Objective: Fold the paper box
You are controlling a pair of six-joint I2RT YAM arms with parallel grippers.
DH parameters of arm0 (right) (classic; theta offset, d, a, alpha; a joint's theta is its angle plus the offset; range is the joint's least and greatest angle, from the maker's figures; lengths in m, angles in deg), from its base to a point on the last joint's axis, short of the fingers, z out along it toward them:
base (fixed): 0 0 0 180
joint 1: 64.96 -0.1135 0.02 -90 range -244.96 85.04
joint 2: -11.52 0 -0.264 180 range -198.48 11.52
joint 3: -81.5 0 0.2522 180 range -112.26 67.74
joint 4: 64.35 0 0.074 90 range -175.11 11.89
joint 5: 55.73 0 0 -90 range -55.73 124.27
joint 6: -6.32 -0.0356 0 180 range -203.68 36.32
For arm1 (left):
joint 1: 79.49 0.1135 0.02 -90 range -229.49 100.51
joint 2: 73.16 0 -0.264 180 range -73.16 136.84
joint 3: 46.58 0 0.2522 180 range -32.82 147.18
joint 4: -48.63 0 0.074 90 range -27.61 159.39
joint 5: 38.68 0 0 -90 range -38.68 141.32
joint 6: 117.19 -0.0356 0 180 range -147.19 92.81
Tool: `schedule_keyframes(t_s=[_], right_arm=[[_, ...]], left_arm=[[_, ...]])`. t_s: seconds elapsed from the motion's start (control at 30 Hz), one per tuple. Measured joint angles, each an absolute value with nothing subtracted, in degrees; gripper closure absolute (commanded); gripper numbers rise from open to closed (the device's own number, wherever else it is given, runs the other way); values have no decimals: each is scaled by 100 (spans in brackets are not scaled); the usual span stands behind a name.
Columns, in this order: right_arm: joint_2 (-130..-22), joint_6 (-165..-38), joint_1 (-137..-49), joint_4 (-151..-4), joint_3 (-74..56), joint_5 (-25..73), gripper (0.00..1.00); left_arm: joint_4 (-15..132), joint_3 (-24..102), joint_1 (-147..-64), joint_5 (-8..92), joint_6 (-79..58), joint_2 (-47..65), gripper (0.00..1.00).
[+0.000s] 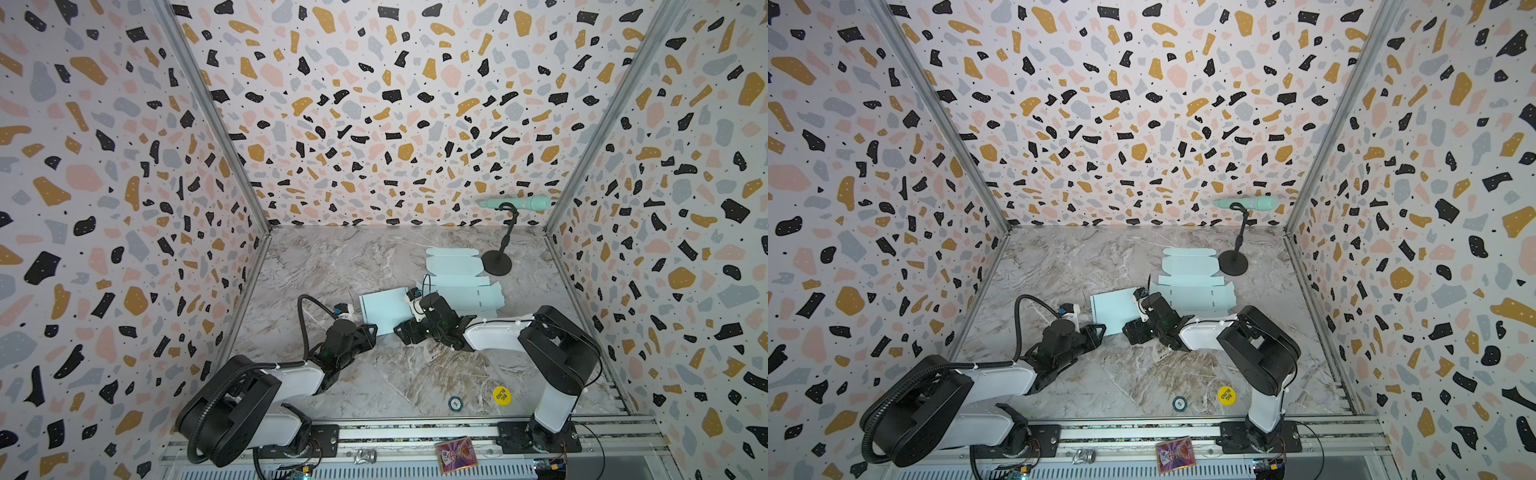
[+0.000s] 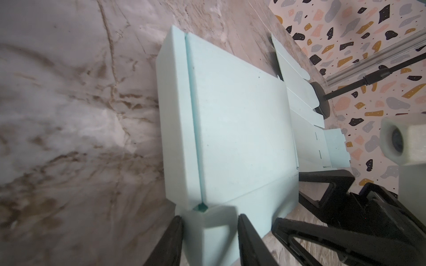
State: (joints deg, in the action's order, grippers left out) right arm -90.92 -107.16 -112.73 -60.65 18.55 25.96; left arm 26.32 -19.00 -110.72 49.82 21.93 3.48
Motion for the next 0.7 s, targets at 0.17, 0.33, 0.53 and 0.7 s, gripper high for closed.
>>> schedule_keyframes(t_s=[0.17,0.33,0.53,0.7], right_arm=[[-9089,-10716,-11275,-6061,1855,2615,18],[-9089,-10712,-11266,-6059,1855,2613,17],[-9087,-10651,-11264,-6081,1855,2611,16],[-8910,-10620,-11188,-6140,1923,2587,12]], left_arm=[[2640,-1900,-11074,5013,2186,348,58],[2583,-1897,-11074,5024,2162,475,59],[2568,-1895,-11074,5035,2095,497,59],[2632,-1852,-11074,5037,1992,495,59]])
